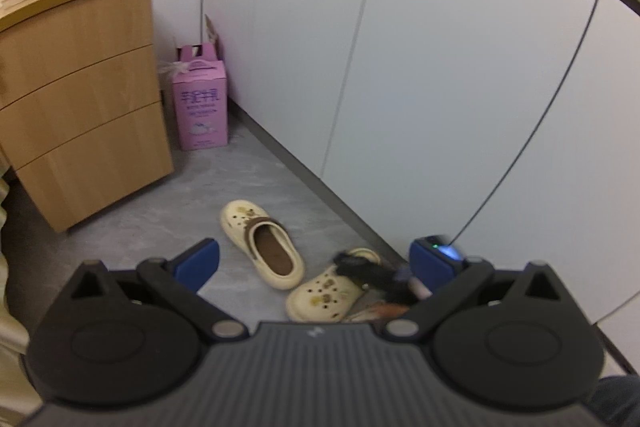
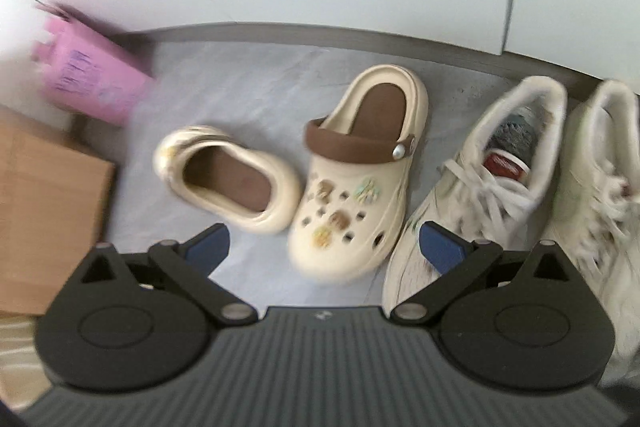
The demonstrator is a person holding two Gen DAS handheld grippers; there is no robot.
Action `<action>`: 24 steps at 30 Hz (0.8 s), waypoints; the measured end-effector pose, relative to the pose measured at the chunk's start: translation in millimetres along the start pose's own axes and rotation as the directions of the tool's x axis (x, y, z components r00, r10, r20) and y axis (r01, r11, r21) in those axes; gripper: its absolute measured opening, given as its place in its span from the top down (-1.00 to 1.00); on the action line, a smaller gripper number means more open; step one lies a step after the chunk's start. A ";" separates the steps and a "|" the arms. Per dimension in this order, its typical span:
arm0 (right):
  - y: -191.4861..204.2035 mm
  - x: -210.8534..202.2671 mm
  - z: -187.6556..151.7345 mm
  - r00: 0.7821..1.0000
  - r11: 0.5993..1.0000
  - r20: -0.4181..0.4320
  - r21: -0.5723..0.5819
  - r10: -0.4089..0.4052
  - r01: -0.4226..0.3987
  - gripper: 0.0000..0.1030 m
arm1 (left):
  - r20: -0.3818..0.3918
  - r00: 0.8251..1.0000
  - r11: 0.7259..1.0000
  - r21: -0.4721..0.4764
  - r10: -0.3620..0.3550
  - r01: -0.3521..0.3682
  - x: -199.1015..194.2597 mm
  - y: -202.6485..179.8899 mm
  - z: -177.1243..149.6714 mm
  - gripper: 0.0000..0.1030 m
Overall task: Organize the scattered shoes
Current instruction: 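Carry the cream clog with the right gripper beside the sneakers and release, then lower the left gripper onto the other cream clog and grasp its strap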
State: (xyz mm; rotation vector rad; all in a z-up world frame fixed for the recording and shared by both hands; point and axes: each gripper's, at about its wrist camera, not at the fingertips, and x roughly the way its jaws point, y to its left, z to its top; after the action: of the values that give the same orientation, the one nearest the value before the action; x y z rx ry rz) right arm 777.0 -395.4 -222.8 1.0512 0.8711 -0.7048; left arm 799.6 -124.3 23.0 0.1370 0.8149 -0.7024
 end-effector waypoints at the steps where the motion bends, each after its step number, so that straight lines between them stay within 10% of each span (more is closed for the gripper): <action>1: 1.9 -14.5 0.8 1.000 1.000 -0.002 -0.005 0.007 -0.007 -1.00 | 0.002 1.000 1.000 0.002 0.015 -0.015 -0.8 7.6 -2.8 -0.99; 13: 35.2 -231.4 3.1 0.979 0.954 0.110 -0.269 0.170 -0.136 -1.00 | -0.151 0.988 0.999 0.032 0.035 -0.030 40.4 23.8 -18.0 -0.99; 24: 16.4 -292.1 -26.4 0.854 0.864 0.131 -0.107 0.503 -0.493 -1.00 | -0.254 0.938 0.958 0.223 0.237 -0.182 133.5 12.9 -4.4 -0.99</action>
State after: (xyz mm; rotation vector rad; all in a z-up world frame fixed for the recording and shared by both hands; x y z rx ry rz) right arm 641.7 -340.6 32.1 1.0849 0.4504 -0.3056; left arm 868.4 -182.5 -76.4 0.5046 0.9822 -0.5649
